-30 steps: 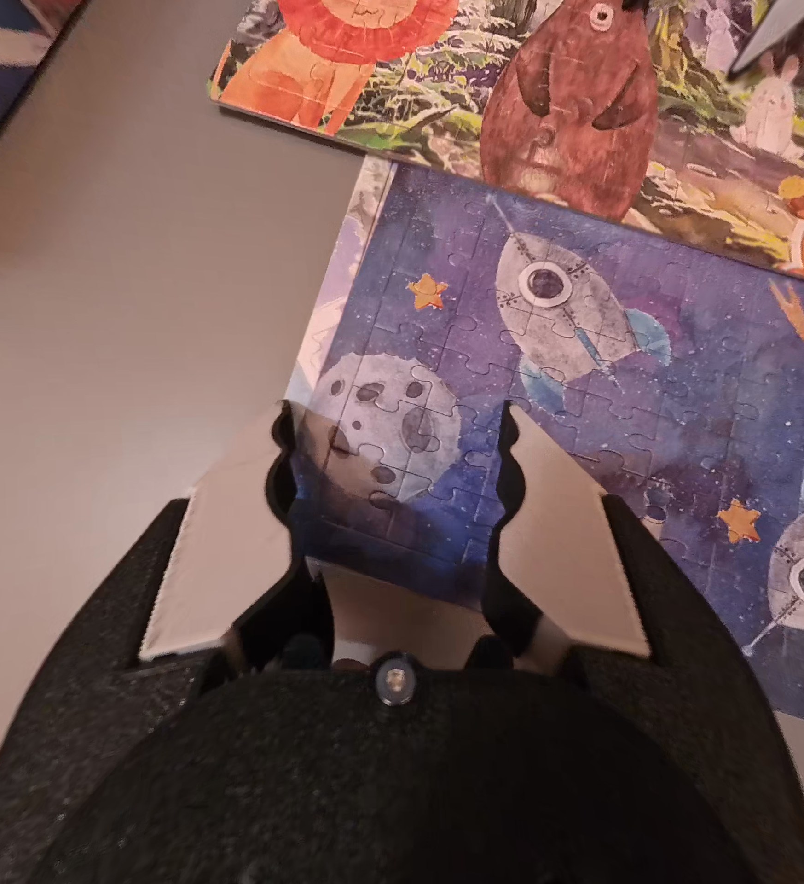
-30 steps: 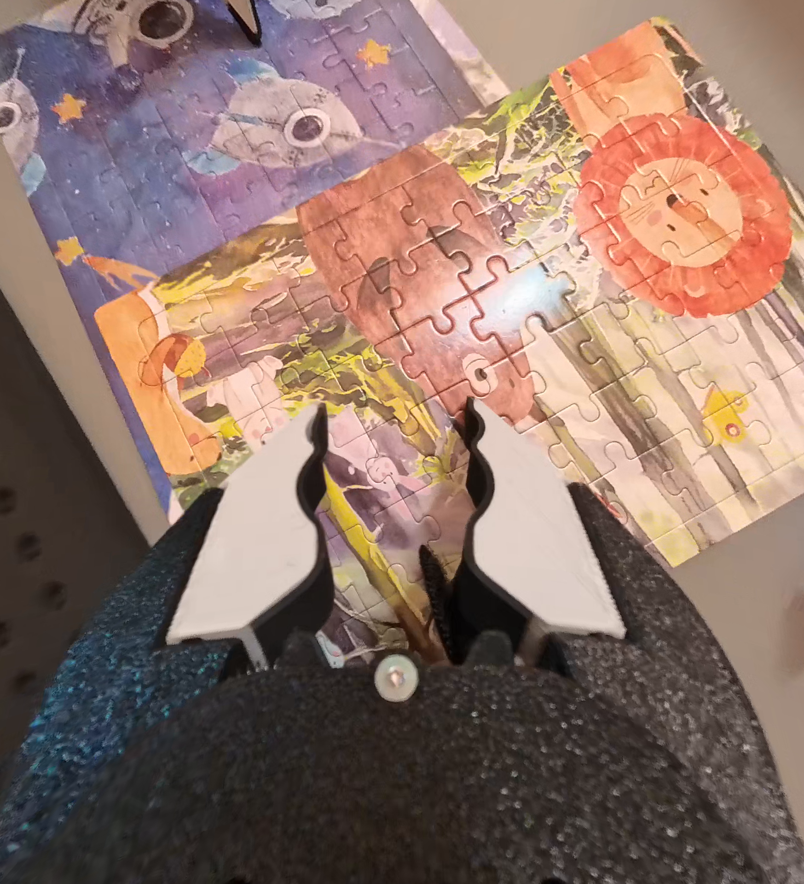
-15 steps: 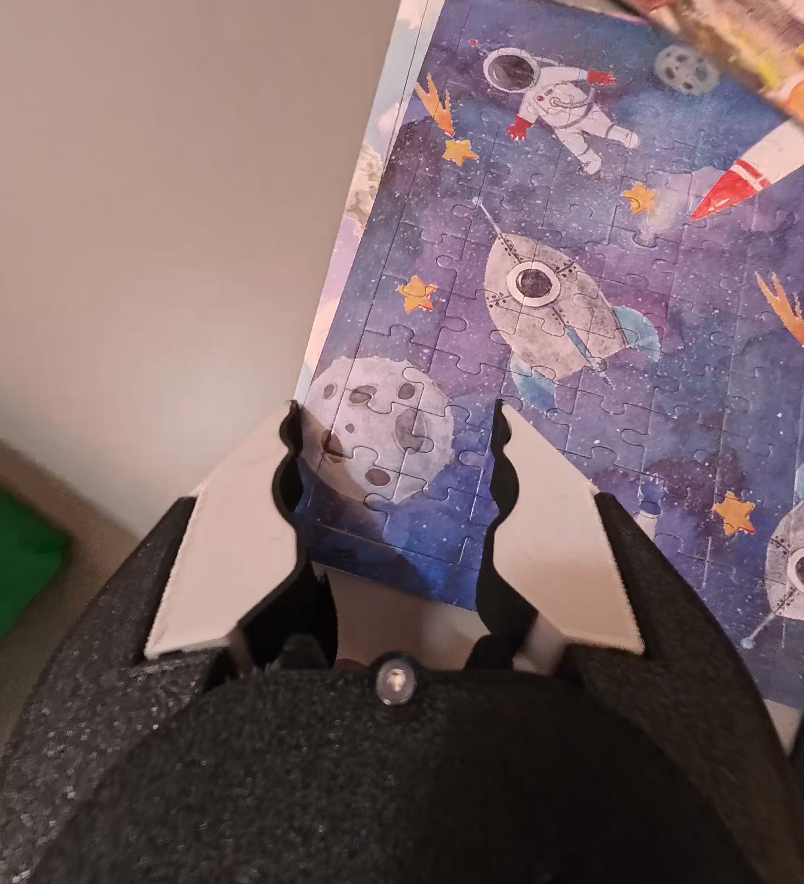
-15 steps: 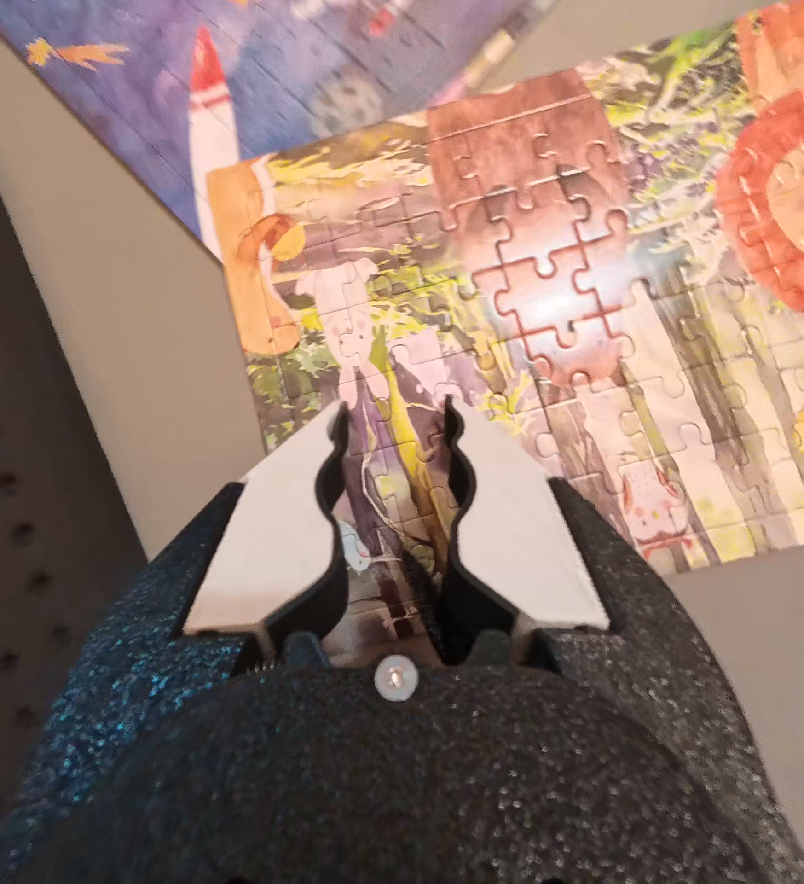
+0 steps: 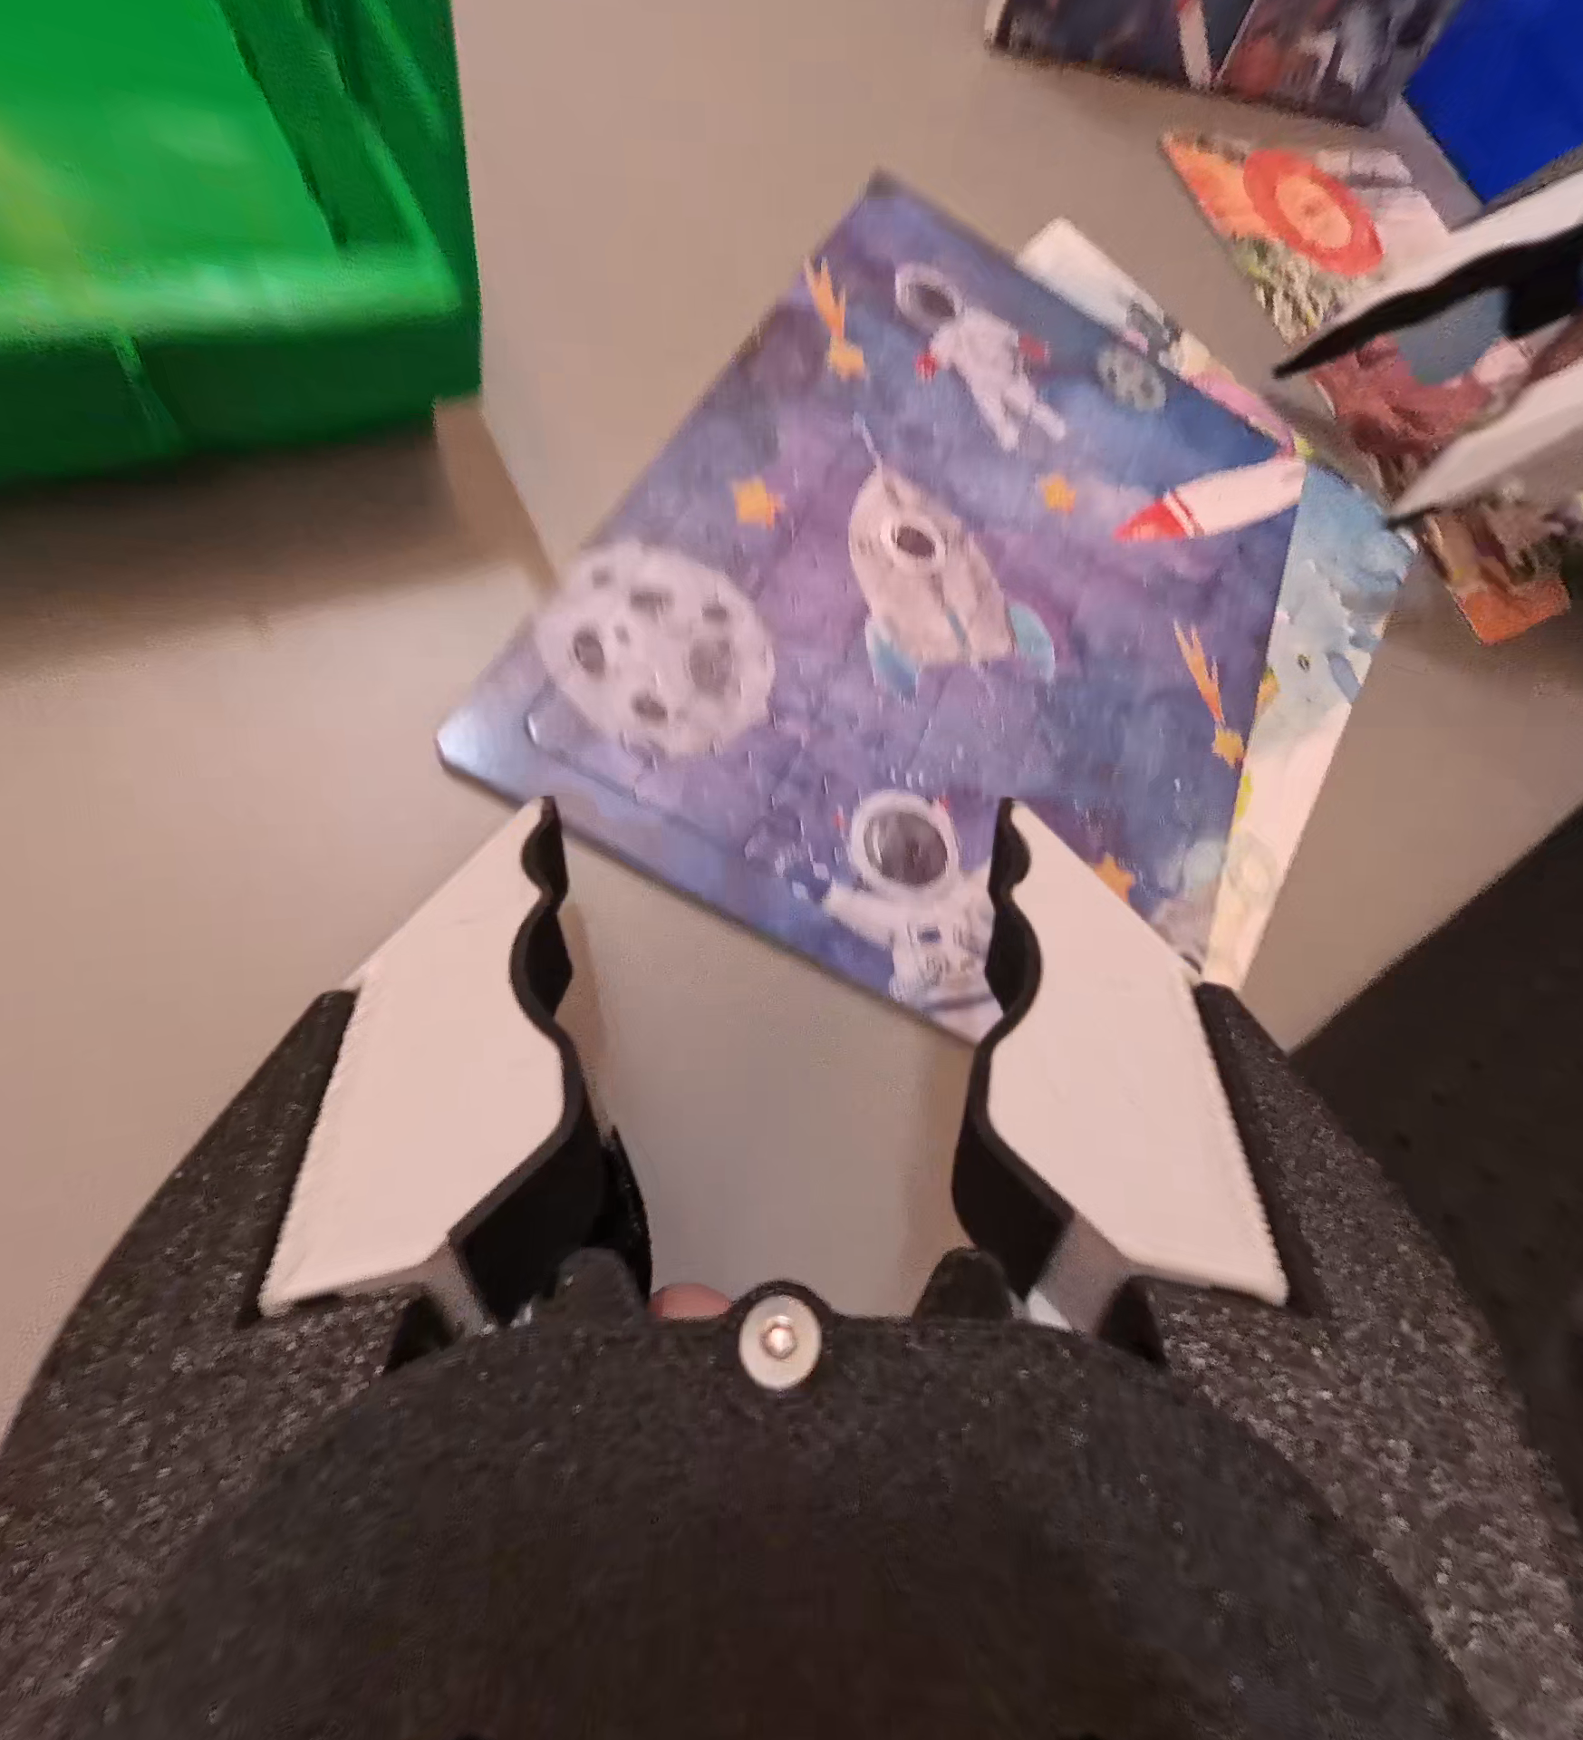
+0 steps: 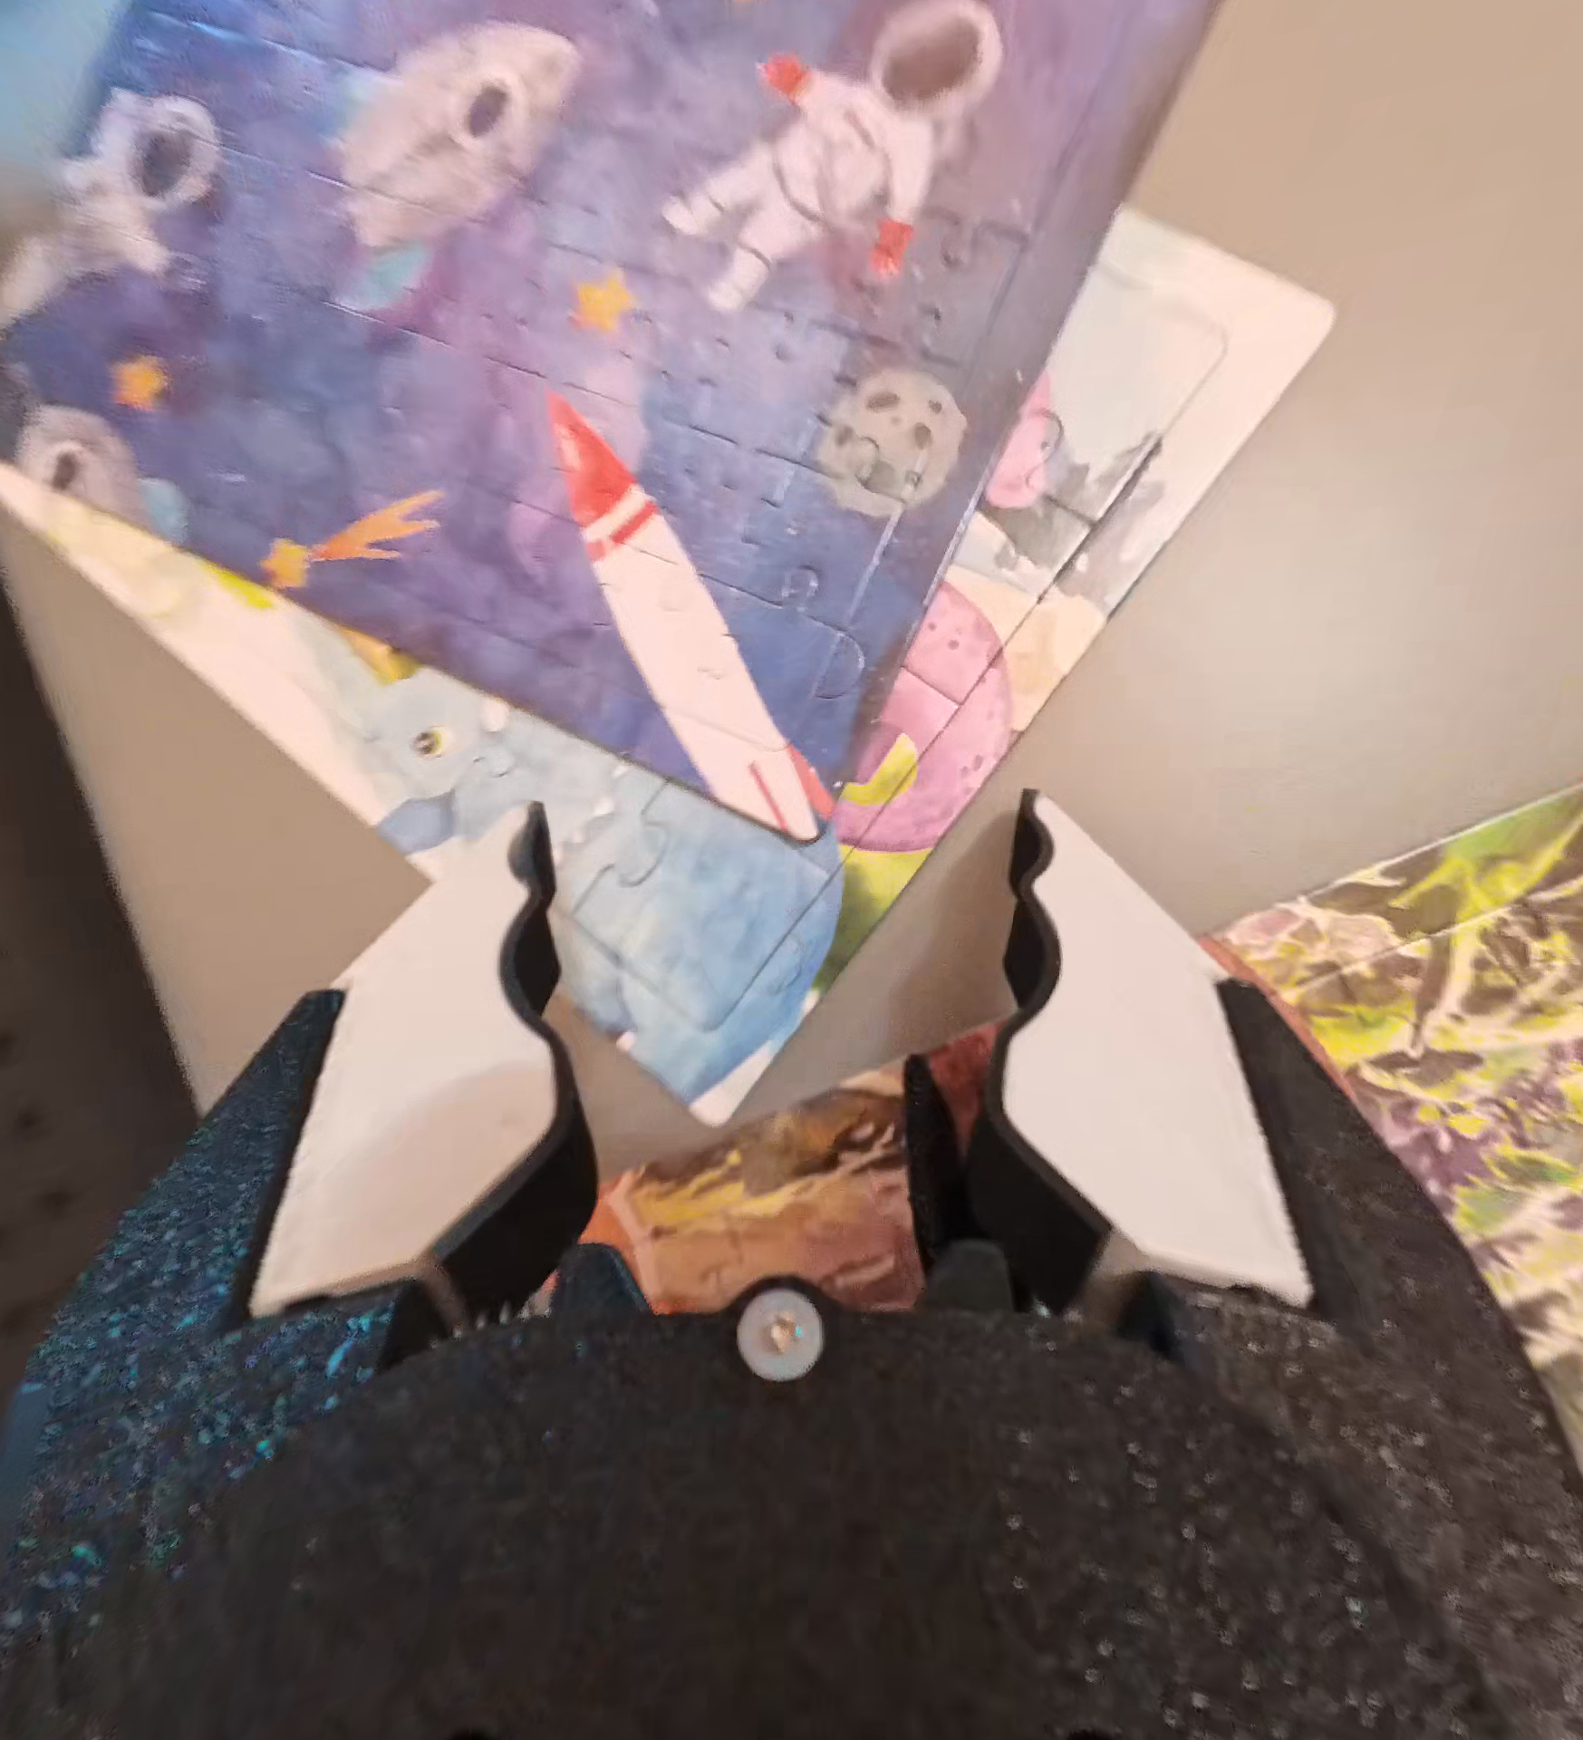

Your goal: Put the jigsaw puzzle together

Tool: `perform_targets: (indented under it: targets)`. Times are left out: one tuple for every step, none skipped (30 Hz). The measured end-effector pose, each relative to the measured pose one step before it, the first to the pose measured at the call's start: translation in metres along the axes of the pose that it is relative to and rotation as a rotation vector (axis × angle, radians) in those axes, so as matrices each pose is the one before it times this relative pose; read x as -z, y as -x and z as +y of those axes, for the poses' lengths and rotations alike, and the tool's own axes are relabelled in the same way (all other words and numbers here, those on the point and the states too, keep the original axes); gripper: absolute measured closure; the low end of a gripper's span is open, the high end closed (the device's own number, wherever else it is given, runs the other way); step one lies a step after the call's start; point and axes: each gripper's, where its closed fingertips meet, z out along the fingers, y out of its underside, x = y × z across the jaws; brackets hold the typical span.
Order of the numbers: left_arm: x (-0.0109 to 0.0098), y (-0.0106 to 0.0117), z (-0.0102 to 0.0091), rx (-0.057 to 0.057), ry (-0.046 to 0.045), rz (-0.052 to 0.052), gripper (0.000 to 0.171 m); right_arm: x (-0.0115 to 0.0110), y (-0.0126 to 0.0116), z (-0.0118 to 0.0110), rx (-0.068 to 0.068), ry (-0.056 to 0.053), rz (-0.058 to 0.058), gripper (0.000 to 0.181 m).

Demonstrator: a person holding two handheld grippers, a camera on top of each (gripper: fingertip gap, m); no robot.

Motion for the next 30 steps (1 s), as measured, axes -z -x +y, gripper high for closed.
perform_targets:
  targets:
    - [0.00054,0.00032,0.01171,0.0418,0.02795,0.0173,0.080,-0.00654,-0.00521,0.00102,-0.0165,-0.0003,0.0253,0.085]
    - [-0.00264,0.00032,0.00854,0.0479,0.01864,0.0180,0.080,0.00136,-0.00755,-0.00690,-0.0058,-0.0614,0.0462,0.092]
    - [-0.00377,-0.00257,0.00505,0.0352,0.00867,0.0273,0.078,0.00060,-0.00424,0.00126,-0.0386,-0.0088,0.0083,0.085]
    - [-0.00233,-0.00544,0.00021,0.0076,-0.00586,0.0279,0.082,0.00056,-0.00241,0.00105,-0.0471,-0.0122,-0.0085,0.084]
    - [-0.00310,-0.00615,-0.00045,0.0008,0.00452,0.0232,0.078,0.00137,0.00155,-0.00241,-0.0478,-0.0337,-0.0274,0.084]
    - [-0.00473,-0.00478,0.00036,-0.0062,0.01642,0.0118,0.077,0.00089,0.00435,-0.00322,-0.0468,-0.0347,-0.0428,0.076]
    - [-0.00518,-0.00297,-0.00142,-0.0219,0.00751,-0.0022,0.081,0.00043,0.00388,-0.00272,-0.0363,-0.0241,-0.0343,0.070]
    - [-0.00523,-0.00378,-0.00208,-0.0248,0.00466,0.0012,0.082,0.00000,0.00169,-0.00146,-0.0274,-0.0082,-0.0103,0.067]
    - [-0.00559,-0.00548,-0.00080,-0.0140,0.01292,0.0126,0.080,-0.00033,0.00316,0.00006,-0.0108,0.0032,-0.0130,0.063]
    - [-0.00516,-0.00737,-0.00025,-0.0091,0.01489,0.0260,0.083,-0.00089,0.00587,0.00173,-0.0026,0.0144,-0.0269,0.066]
    - [-0.00357,-0.00298,-0.00190,-0.0110,0.00088,-0.0024,0.076,-0.00071,0.00243,-0.00089,-0.0084,-0.0037,-0.0024,0.063]
    - [-0.00225,0.00060,-0.00062,-0.0176,0.00487,-0.0219,0.074,-0.00064,0.00155,-0.00024,-0.0057,0.0029,-0.0011,0.060]
    - [-0.00113,0.00096,0.00072,-0.0151,0.00758,-0.0164,0.074,-0.00007,0.00047,-0.00092,-0.0154,-0.0004,-0.0018,0.060]
    - [-0.00004,0.00179,0.00001,-0.0033,-0.00259,-0.0145,0.074,0.00024,0.00343,-0.00170,-0.0260,-0.0057,-0.0294,0.058]
    - [0.00084,0.00481,-0.00042,-0.0001,-0.00795,-0.0267,0.074,-0.00006,0.00466,-0.00133,-0.0289,-0.0037,-0.0424,0.061]
    - [0.00171,0.00677,0.00035,-0.0052,-0.00360,-0.0331,0.076,-0.00086,0.00474,-0.00071,-0.0257,-0.0039,-0.0407,0.063]
    - [0.00209,0.00536,0.00043,-0.0018,0.00146,-0.0194,0.076,-0.00104,0.00247,0.00122,-0.0092,0.0038,-0.0182,0.068]
    - [0.00213,0.00420,0.00006,0.0028,0.00349,-0.0076,0.076,-0.00117,0.00154,0.00286,0.0046,0.0096,-0.0035,0.074]
    - [0.00145,0.00388,0.00026,-0.0019,0.00478,-0.0055,0.078,-0.00102,0.00341,0.00373,0.0141,0.0143,-0.0046,0.075]
    - [0.00062,0.00386,0.00038,-0.0115,0.00579,-0.0071,0.081,-0.00064,0.00449,0.00453,0.0195,0.0184,-0.0027,0.073]
    - [0.00013,0.00296,-0.00011,-0.0116,0.00555,-0.0025,0.083,-0.00018,0.00406,0.00541,0.0261,0.0231,0.0050,0.072]
    - [-0.00016,0.00153,-0.00086,-0.0024,0.00541,0.0062,0.083,0.00025,0.00441,0.00593,0.0219,0.0259,0.0017,0.071]
    - [-0.00081,0.00158,-0.00169,-0.0012,0.00518,0.0052,0.082,0.00065,0.00484,0.00549,0.0106,0.0216,-0.0056,0.071]
    - [-0.00188,0.00240,-0.00249,-0.0054,0.00306,-0.0011,0.082,0.00073,0.00421,0.00506,0.0037,0.0189,-0.0068,0.073]
    - [-0.00260,0.00213,-0.00325,-0.0047,0.00015,0.0001,0.080,0.00087,0.00288,0.00427,-0.0026,0.0132,-0.0055,0.077]
    - [-0.00312,0.00154,-0.00396,-0.0017,-0.00089,0.0049,0.078,0.00096,0.00153,0.00295,-0.0108,-0.0008,-0.0045,0.080]
    - [-0.00331,0.00196,-0.00427,-0.0031,0.00032,0.0037,0.078,0.00124,0.00180,0.00176,-0.0206,-0.0102,-0.0133,0.082]
    - [-0.00337,0.00283,-0.00446,-0.0027,0.00002,-0.0006,0.078,0.00087,0.00277,0.00281,-0.0332,-0.0058,-0.0233,0.088]
    - [-0.00318,0.00339,-0.00428,-0.0011,0.00078,-0.0042,0.078,-0.00024,0.00320,0.00430,-0.0353,-0.0011,-0.0279,0.098]
    - [-0.00224,0.00332,-0.00329,-0.0022,0.00401,-0.0050,0.078,-0.00180,0.00241,0.00530,-0.0233,-0.0009,-0.0179,0.108]
